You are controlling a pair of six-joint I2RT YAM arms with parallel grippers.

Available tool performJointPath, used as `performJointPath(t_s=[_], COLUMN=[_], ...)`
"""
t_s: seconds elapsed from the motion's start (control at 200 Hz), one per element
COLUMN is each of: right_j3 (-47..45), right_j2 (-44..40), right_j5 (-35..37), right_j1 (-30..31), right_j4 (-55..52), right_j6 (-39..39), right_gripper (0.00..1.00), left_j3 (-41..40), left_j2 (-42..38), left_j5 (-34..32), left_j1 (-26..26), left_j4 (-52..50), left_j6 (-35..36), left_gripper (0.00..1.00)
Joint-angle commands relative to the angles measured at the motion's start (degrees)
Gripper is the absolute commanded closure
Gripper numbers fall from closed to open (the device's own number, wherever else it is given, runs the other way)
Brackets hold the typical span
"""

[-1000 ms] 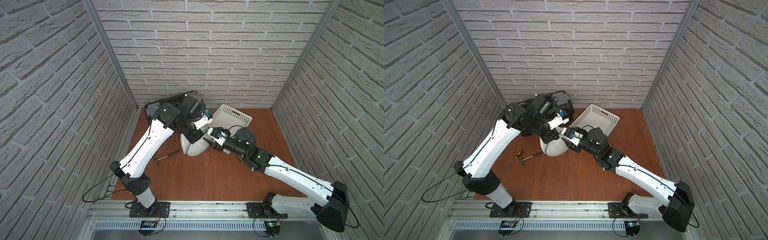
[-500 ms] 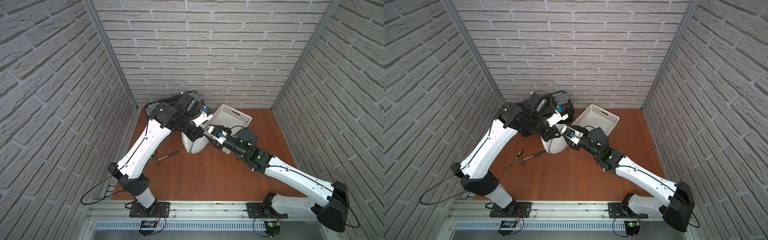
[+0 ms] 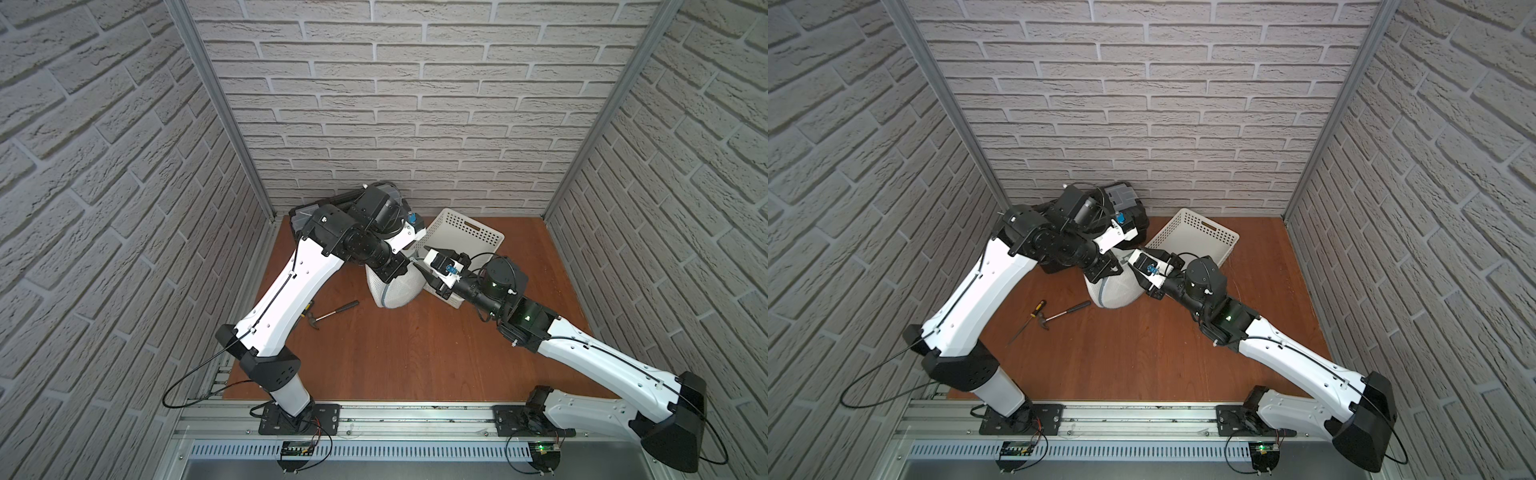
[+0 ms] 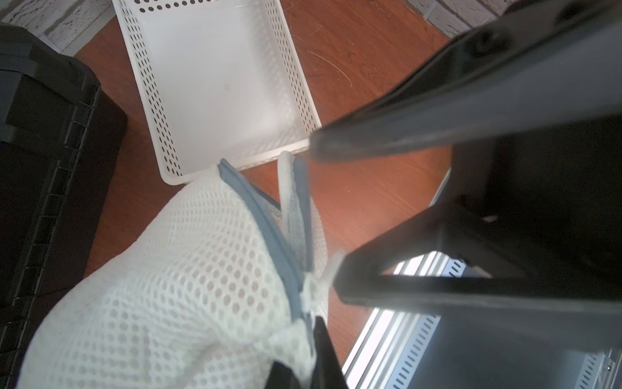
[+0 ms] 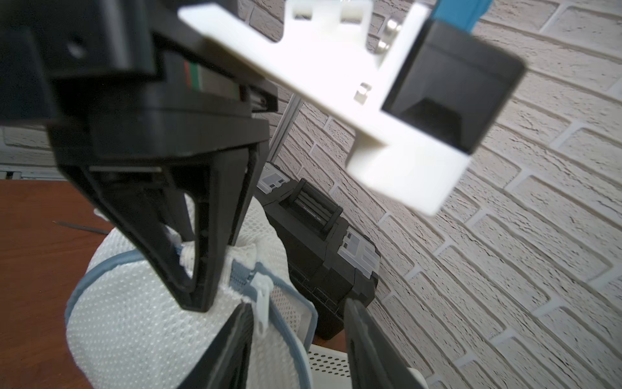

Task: Turn the laundry bag inside out
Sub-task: Zip the zipper on the laundry bag.

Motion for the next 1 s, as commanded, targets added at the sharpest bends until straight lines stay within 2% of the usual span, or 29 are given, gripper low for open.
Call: performJointPath(t_s=[0.0,0.17,0.44,0.51,0.705,0.995], right_j3=[0.4,0.7,0.7,1.0,1.9,1.8], right_j2=[-1.2,-0.8,-0.9,-0.1,1.7,2.6], right_j5=[0.4,0.7,-5.4,-4.5,-3.5,-4.6], right_j1=[0.2,0.2,0.3,0.3,0.3,0.3], right_j4=[3.2,3.0,1.4,1.0,0.0,-0.2], right_j6=[1.6,1.4,2.4,3.1,5.0,5.7], right_gripper=[0.51,0.51,0.48,0.5,0.67,0.66], left_j3=[-0.3,-0.3,-0.4,-0.6,-1.2,-2.3], left_j2=[0.0,-0.1,-0.3,-0.5,-1.4,-2.4], left_j5=[-1.3,-0.6,-0.7,-0.3,0.0,0.0], left_j1=[0.0,-0.1,0.0,0.0,-0.1,-0.1], left_j4=[-0.6,-0.6,-0.3,0.0,1.2,2.6], left_j6=[0.4,0.4,0.7,1.3,2.1,2.1], left_gripper=[1.0,1.0,1.0,1.0,1.0,1.0])
